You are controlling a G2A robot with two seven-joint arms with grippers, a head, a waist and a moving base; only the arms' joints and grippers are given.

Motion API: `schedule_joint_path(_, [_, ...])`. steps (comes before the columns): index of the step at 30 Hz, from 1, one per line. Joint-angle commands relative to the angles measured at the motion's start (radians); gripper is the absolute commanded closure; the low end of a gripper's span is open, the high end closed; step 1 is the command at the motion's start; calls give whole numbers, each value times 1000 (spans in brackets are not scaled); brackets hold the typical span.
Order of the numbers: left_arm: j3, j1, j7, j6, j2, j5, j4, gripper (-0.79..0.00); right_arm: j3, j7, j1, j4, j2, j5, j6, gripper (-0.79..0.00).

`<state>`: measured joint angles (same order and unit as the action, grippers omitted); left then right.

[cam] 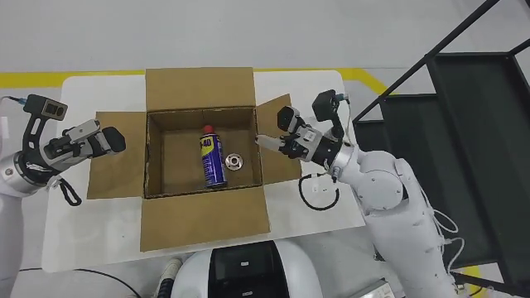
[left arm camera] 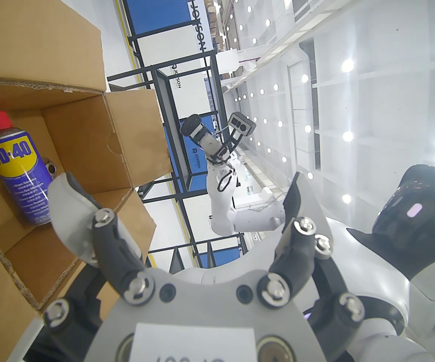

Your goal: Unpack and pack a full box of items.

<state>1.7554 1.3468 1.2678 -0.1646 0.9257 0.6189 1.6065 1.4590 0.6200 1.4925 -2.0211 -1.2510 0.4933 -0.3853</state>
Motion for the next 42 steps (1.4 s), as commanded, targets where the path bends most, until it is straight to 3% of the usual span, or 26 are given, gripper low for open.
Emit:
schedule_joint_path(1, [0, 0, 0, 0, 0, 0, 0, -785, 58, -45, 56, -4, 5, 28, 2, -785])
schedule_joint_path(5, [0, 0, 0, 0, 0, 0, 0, -785, 135, -144, 139, -9, 10, 87, 3, -785])
schedule_joint_path(10, [0, 0, 0, 0, 0, 0, 0, -785, 188, -234, 208, 0, 10, 194, 139, -785])
schedule_joint_path(14, [0, 0, 0, 0, 0, 0, 0, -785, 191, -196, 192, 43, 10, 236, 271, -785])
schedule_joint_path(18, [0, 0, 0, 0, 0, 0, 0, -785, 184, -124, 135, 123, 14, 250, 325, -785])
schedule_joint_path(28, [0, 0, 0, 0, 0, 0, 0, -785, 123, 27, 3, 281, 25, 411, 364, -785])
schedule_joint_path(42, [0, 0, 0, 0, 0, 0, 0, -785, 119, 10, -26, 332, 26, 463, 405, -785])
